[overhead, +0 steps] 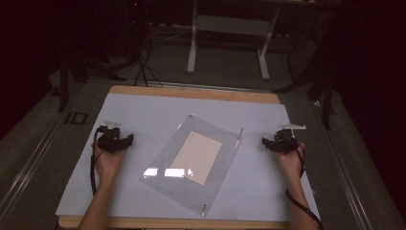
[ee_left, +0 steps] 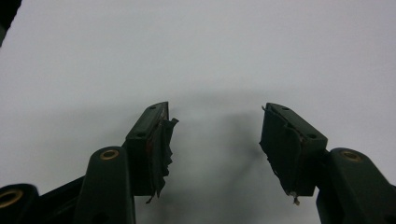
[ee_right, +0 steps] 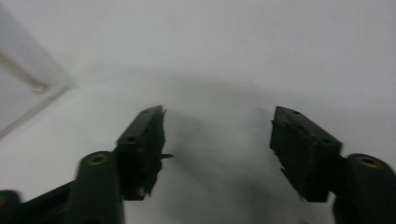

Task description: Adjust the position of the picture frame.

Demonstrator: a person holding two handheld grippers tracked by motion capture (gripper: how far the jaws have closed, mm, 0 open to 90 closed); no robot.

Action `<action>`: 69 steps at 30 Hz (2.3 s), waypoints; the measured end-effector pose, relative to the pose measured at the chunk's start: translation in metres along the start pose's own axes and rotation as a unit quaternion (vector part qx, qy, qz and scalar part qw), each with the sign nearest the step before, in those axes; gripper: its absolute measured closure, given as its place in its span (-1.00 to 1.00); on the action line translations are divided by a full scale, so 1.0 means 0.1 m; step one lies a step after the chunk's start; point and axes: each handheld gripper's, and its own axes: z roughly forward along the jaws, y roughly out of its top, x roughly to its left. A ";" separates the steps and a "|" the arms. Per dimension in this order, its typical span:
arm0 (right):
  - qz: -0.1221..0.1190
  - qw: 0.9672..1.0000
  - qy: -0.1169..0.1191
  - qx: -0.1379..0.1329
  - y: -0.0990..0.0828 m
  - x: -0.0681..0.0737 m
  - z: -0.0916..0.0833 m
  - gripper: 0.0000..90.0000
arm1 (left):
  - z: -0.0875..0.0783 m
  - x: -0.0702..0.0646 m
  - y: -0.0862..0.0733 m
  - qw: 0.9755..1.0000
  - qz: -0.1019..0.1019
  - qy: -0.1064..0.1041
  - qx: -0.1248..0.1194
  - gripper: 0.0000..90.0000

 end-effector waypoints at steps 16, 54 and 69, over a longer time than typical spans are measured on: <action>-0.053 0.998 0.029 -0.022 0.02 0.17 -0.01 0.12 | -0.17 -0.15 0.05 0.997 0.047 -0.055 -0.028 0.05; -0.117 0.986 0.106 -0.052 0.27 0.79 0.23 0.62 | -0.36 -0.50 0.09 0.982 0.121 -0.138 -0.045 0.10; -0.112 0.987 0.105 -0.048 0.25 0.81 0.35 0.89 | -0.36 -0.67 0.06 0.973 0.140 -0.177 -0.038 0.08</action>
